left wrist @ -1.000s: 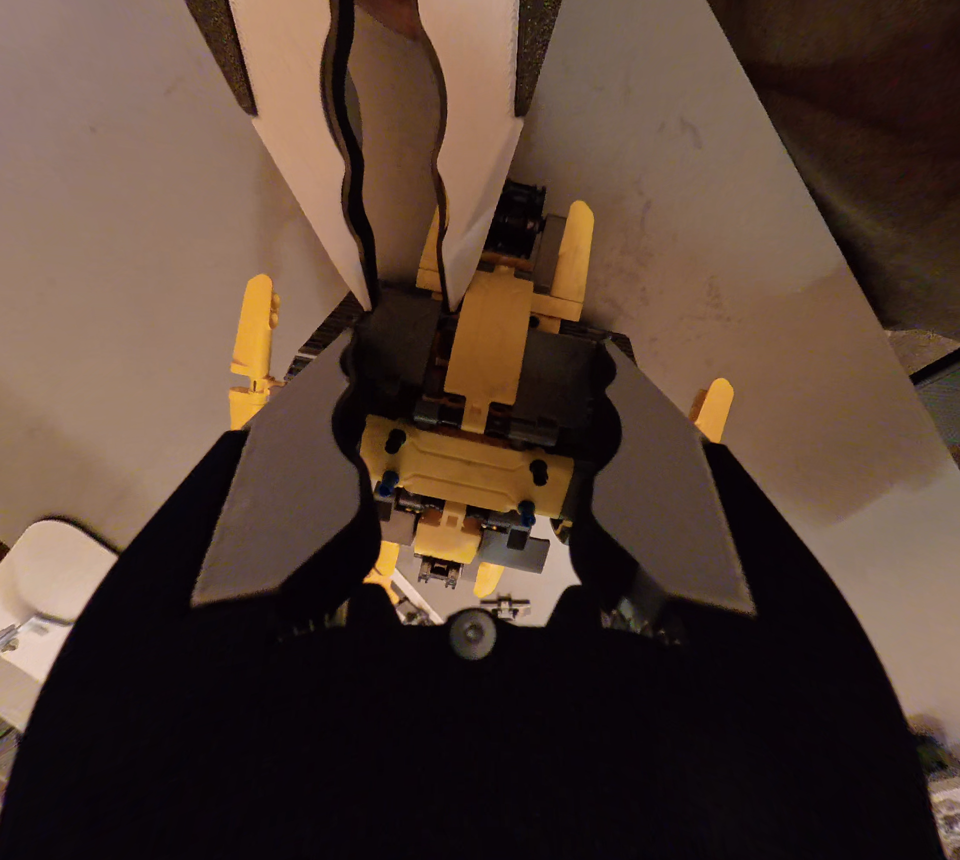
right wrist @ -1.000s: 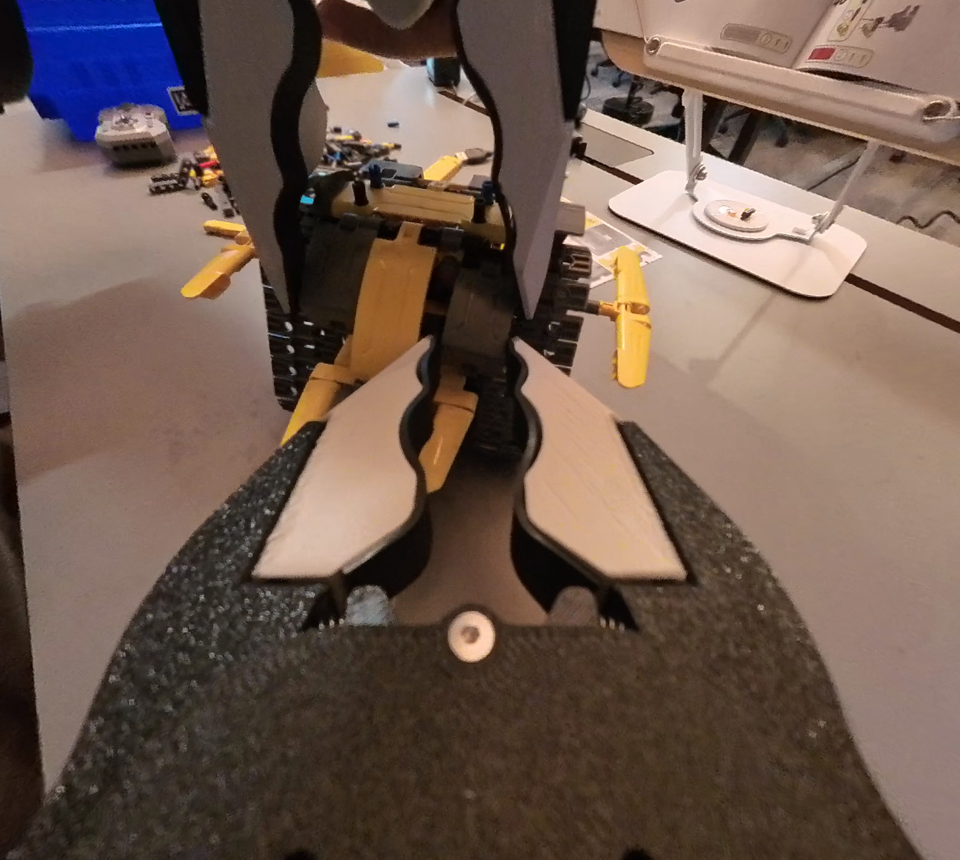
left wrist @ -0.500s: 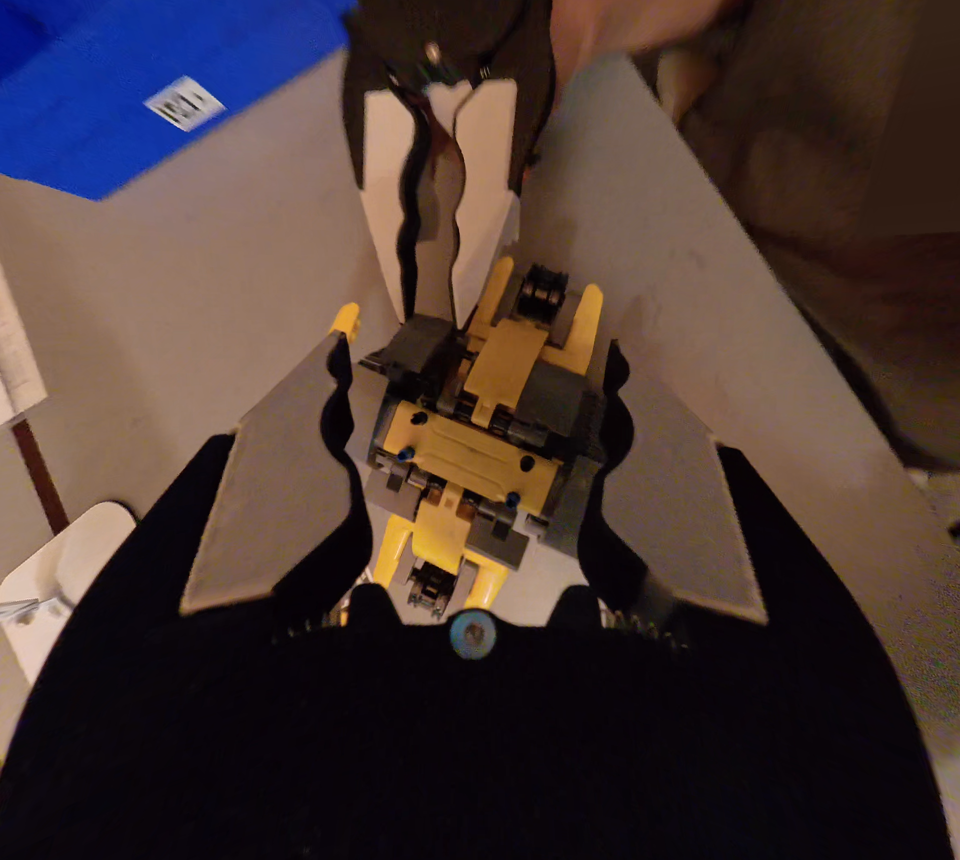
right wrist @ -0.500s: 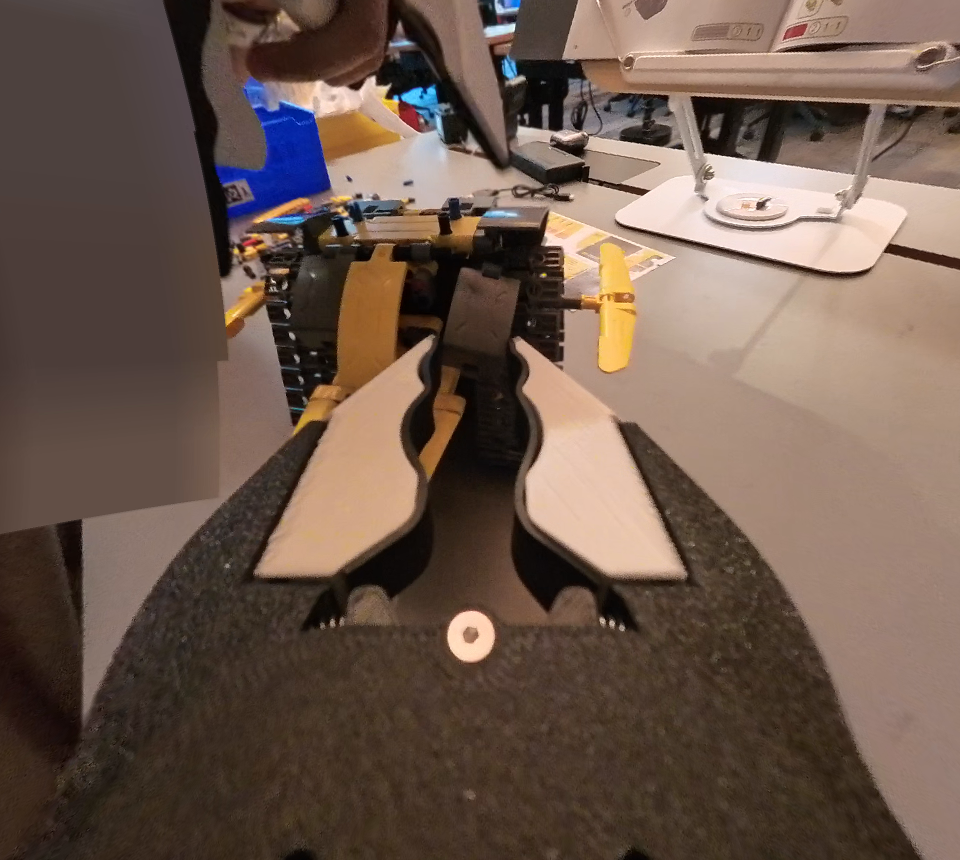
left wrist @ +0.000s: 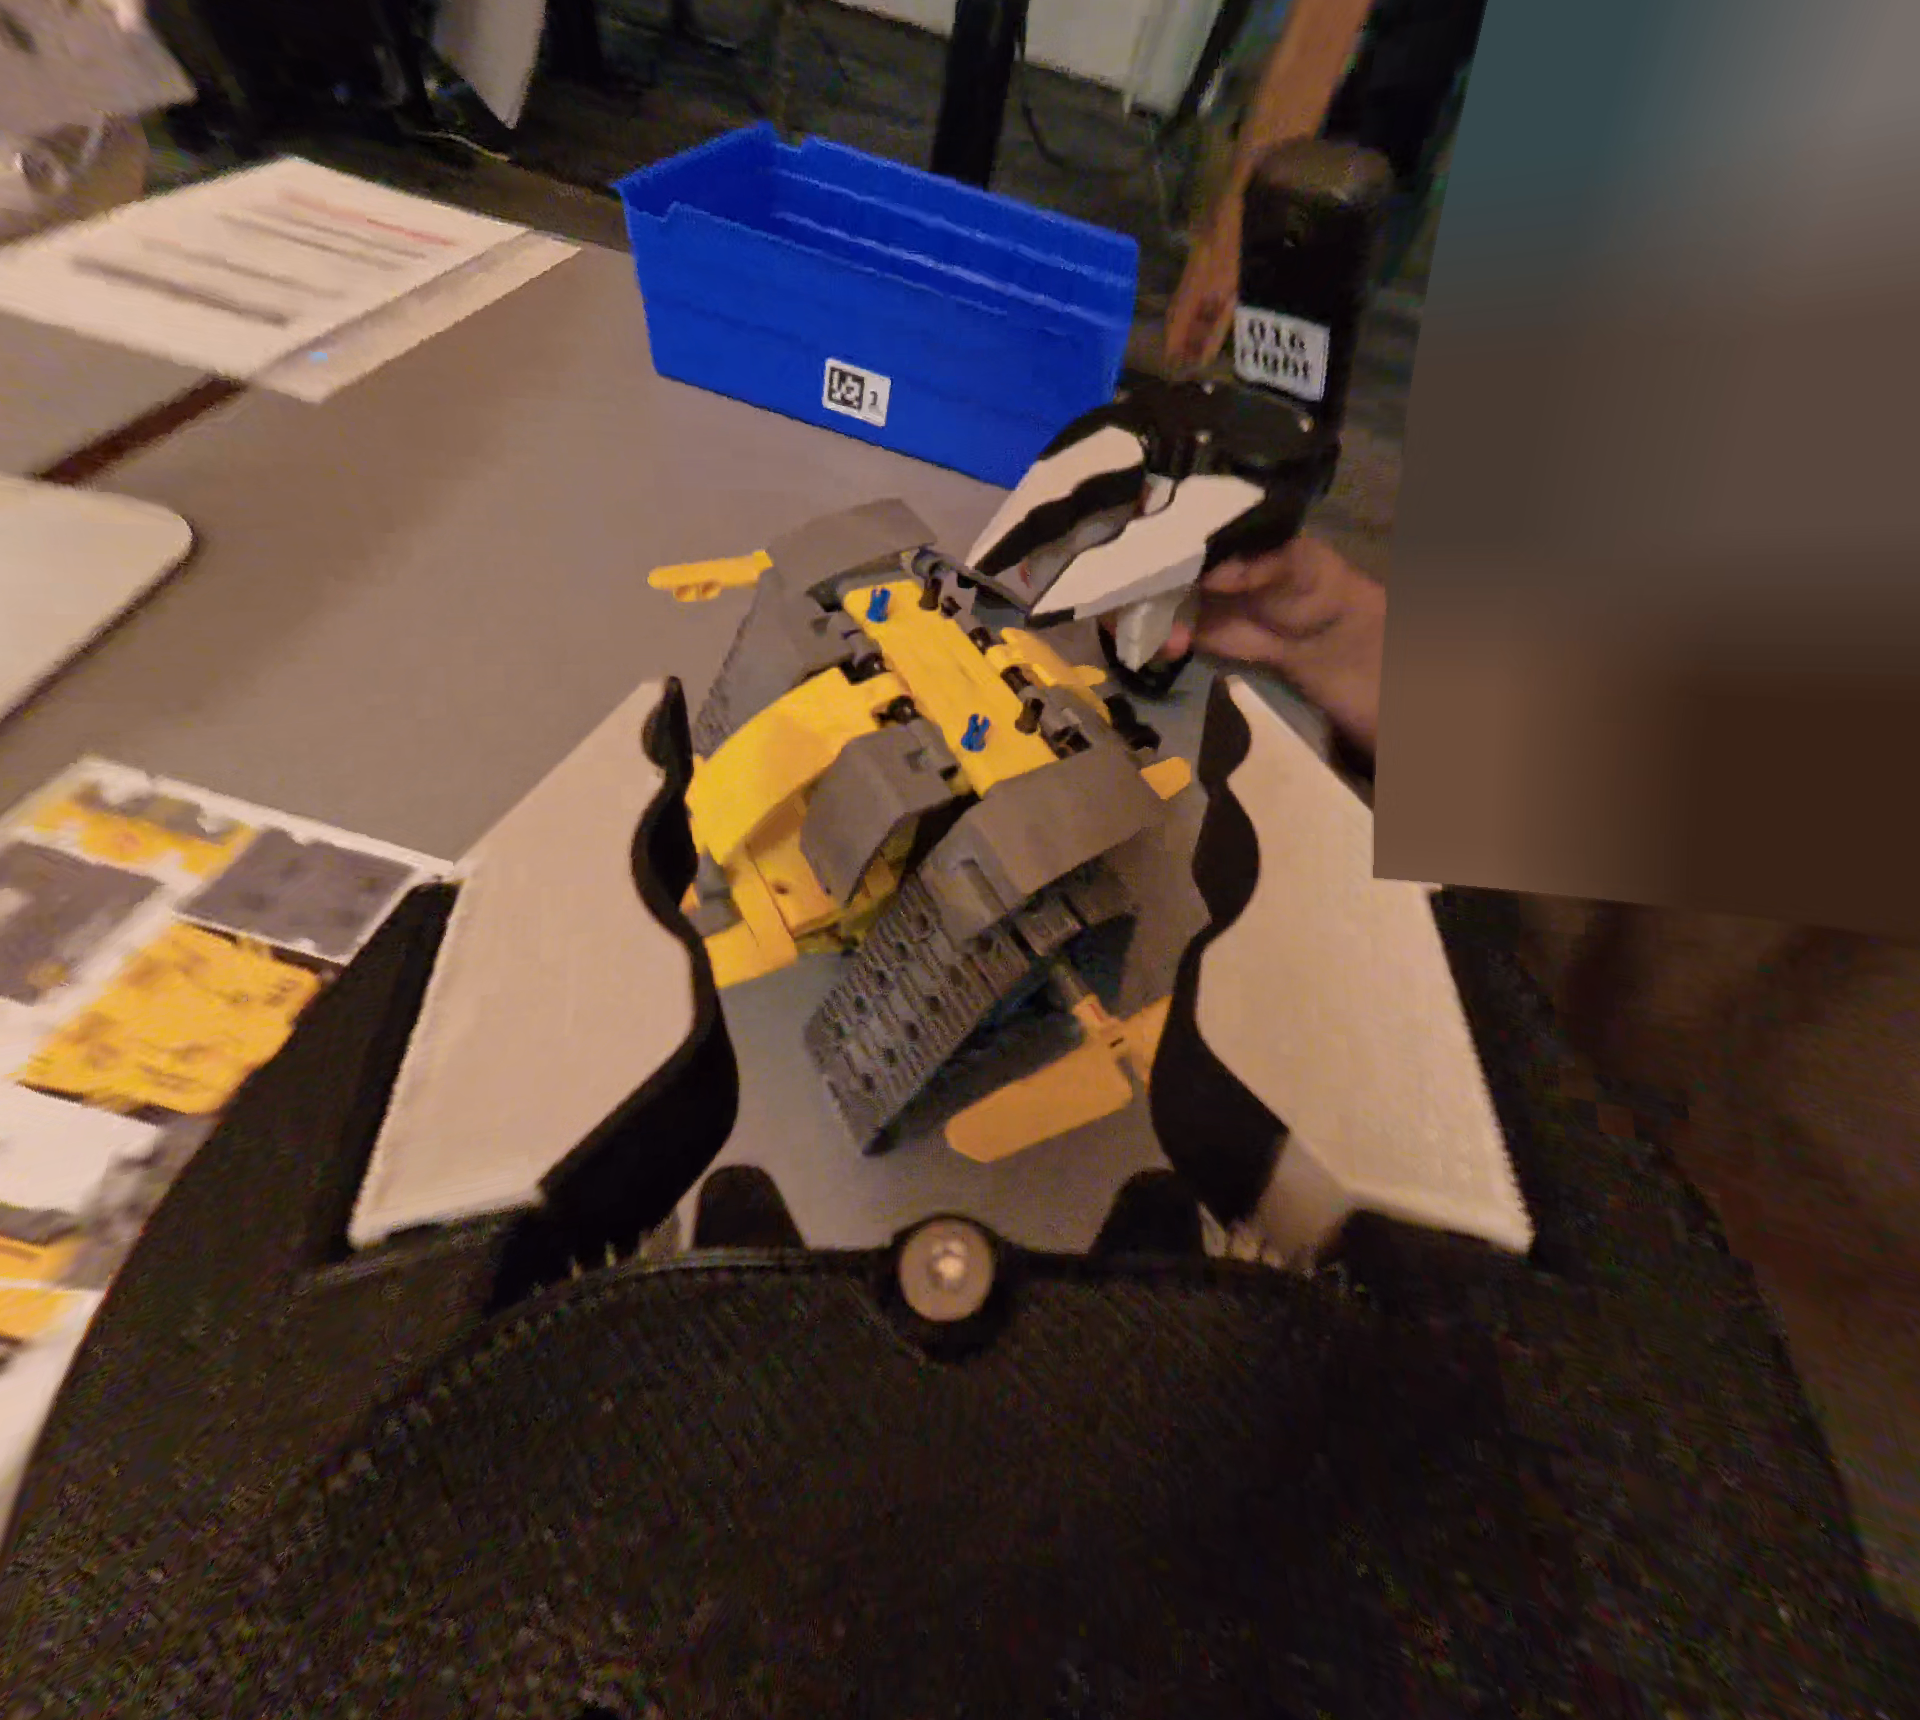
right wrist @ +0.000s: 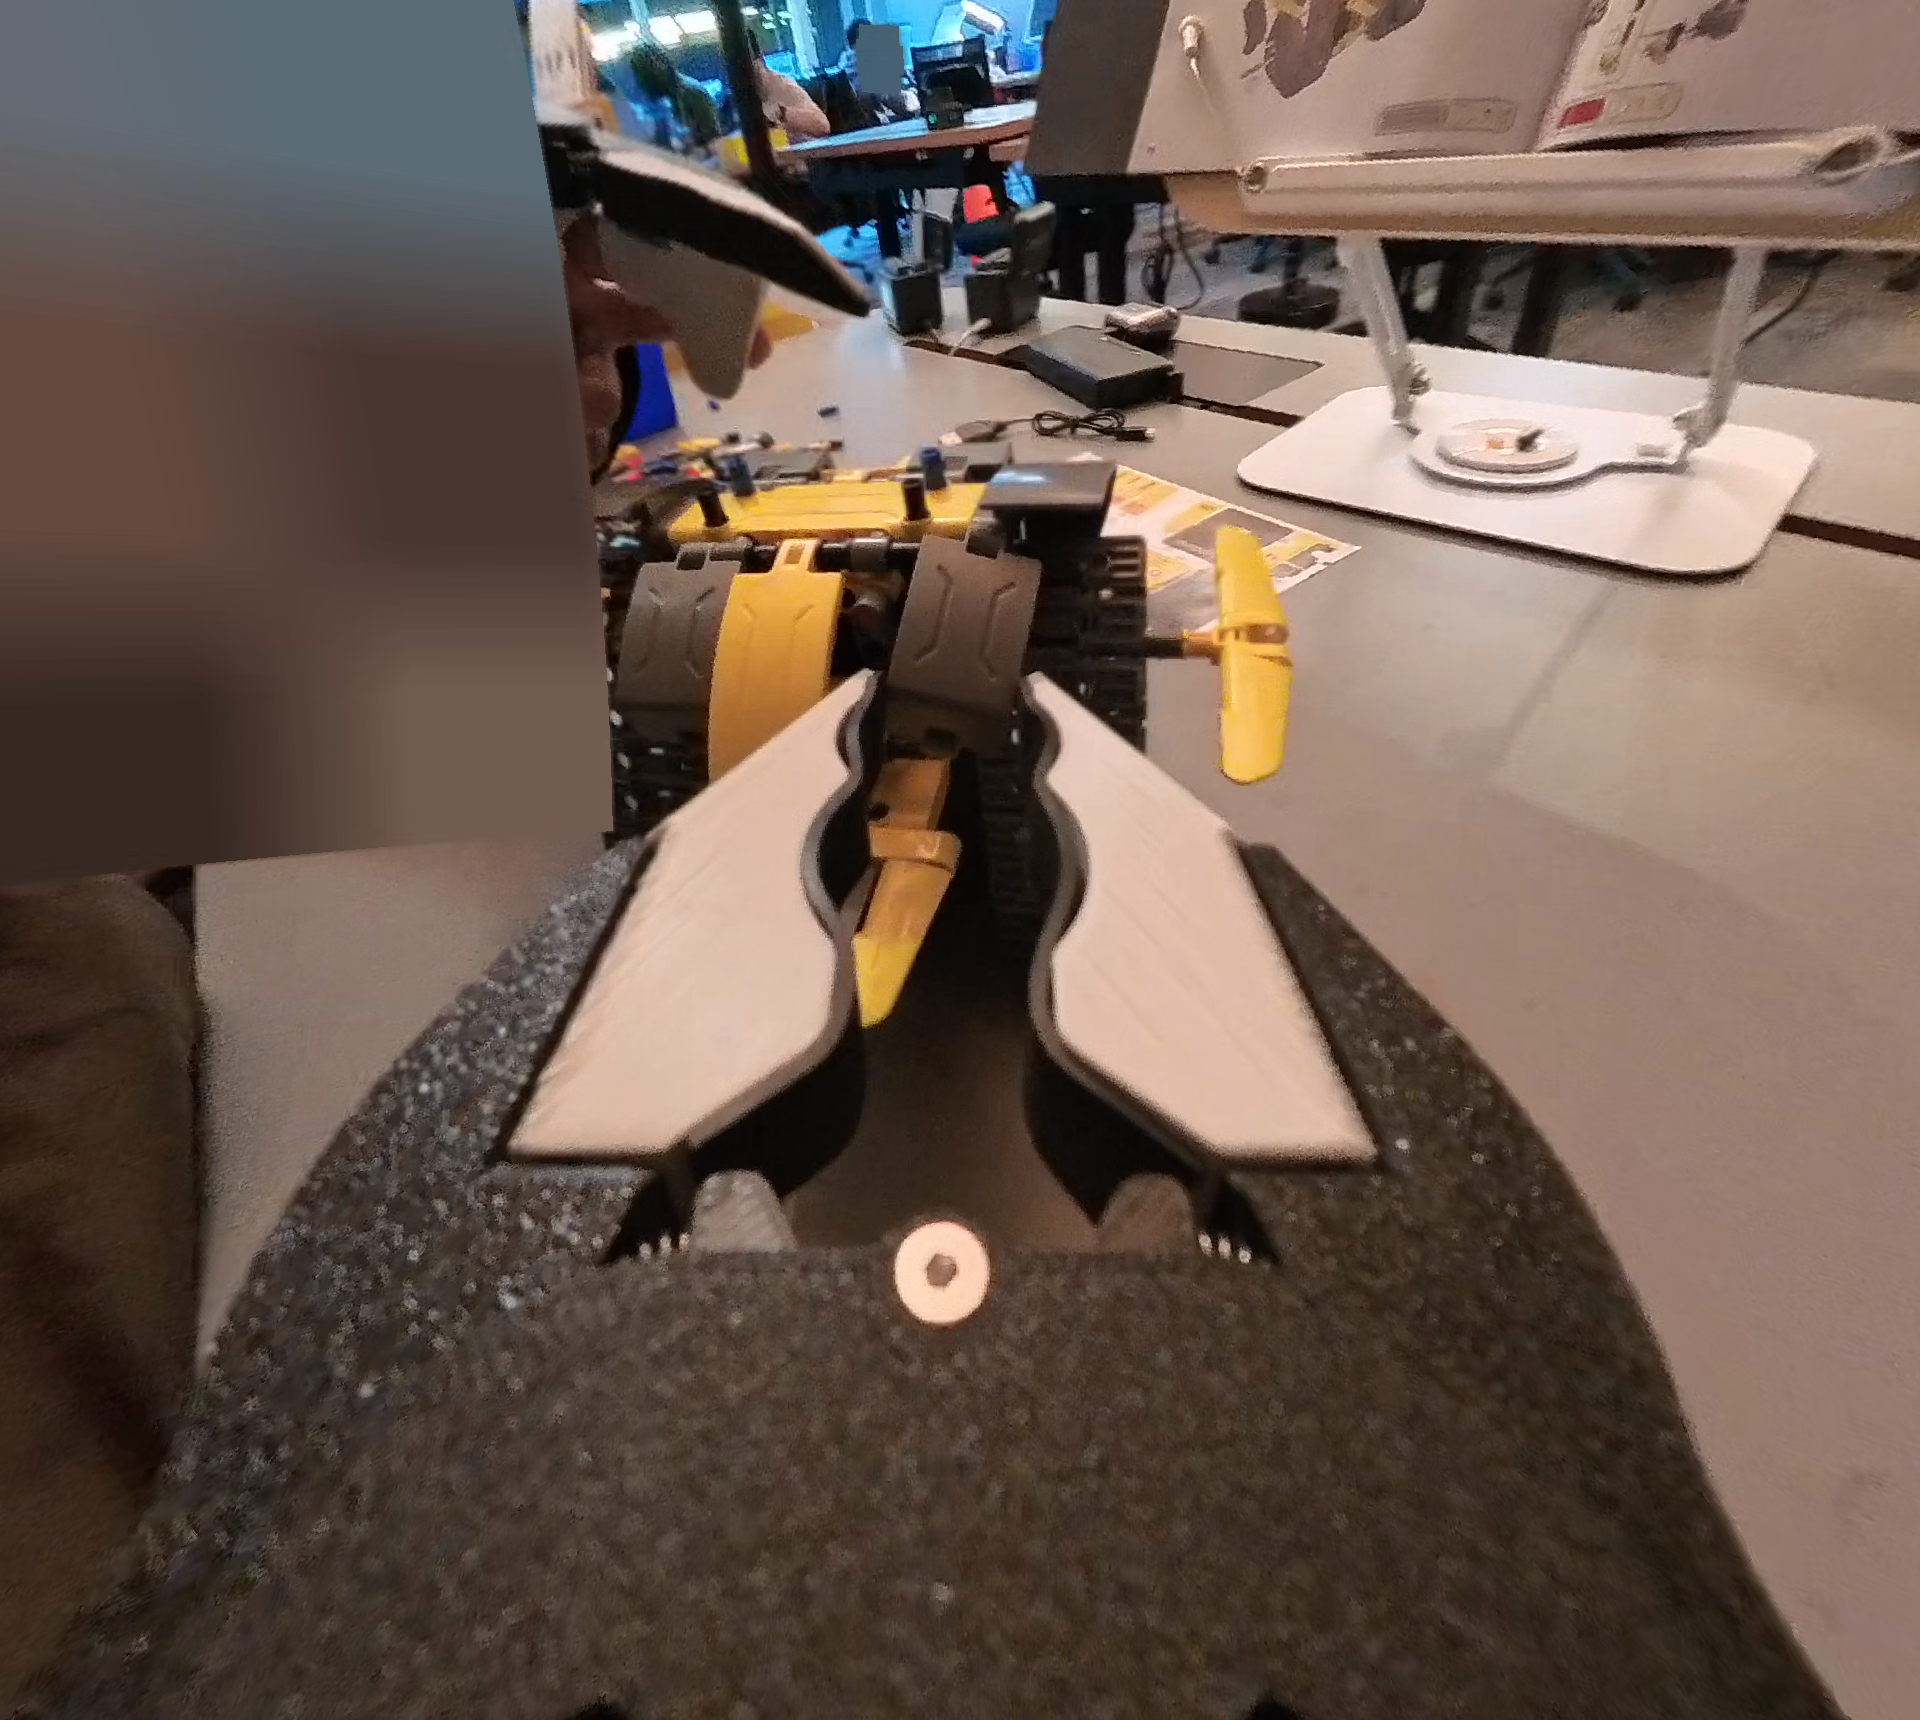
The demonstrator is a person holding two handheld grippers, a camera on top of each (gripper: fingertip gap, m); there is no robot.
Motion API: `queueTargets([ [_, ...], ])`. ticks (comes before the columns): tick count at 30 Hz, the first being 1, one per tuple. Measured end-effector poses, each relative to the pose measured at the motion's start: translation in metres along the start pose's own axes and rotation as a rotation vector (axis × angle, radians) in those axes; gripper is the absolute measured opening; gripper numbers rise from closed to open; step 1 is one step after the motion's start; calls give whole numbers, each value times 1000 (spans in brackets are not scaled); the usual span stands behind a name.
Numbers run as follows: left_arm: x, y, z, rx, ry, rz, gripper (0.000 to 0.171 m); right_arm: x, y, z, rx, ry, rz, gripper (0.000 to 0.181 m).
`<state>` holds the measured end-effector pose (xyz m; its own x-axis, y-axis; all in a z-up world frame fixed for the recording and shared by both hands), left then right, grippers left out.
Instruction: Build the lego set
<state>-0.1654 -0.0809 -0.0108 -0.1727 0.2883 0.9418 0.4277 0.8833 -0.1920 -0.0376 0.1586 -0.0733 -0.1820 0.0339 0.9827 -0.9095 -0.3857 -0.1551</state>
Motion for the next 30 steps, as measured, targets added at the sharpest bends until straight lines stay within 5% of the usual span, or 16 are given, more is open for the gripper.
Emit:
queueTargets([
  [9,-15,19,2,111,-82,44,96,2,-1,9,-86,-138,14,23],
  [15,-20,38,-3,145,-70,134,90,-2,0,10,-58,-120,5,24],
  [30,-22,40,-6,197,-47,124,84,-4,-7,2,-43,-45,20,23],
])
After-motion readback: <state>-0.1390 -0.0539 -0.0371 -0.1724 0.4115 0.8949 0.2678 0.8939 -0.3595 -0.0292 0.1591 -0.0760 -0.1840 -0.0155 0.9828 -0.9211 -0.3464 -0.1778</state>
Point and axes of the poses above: each gripper's, where its closed fingertips meet, y out along the fingers, x out of its top, z = x × y across the jaws, the point moved 10 cm from there along -y, back along the fingers, and after that the axes turned 14 degrees about -x, right-handed, at the moved point
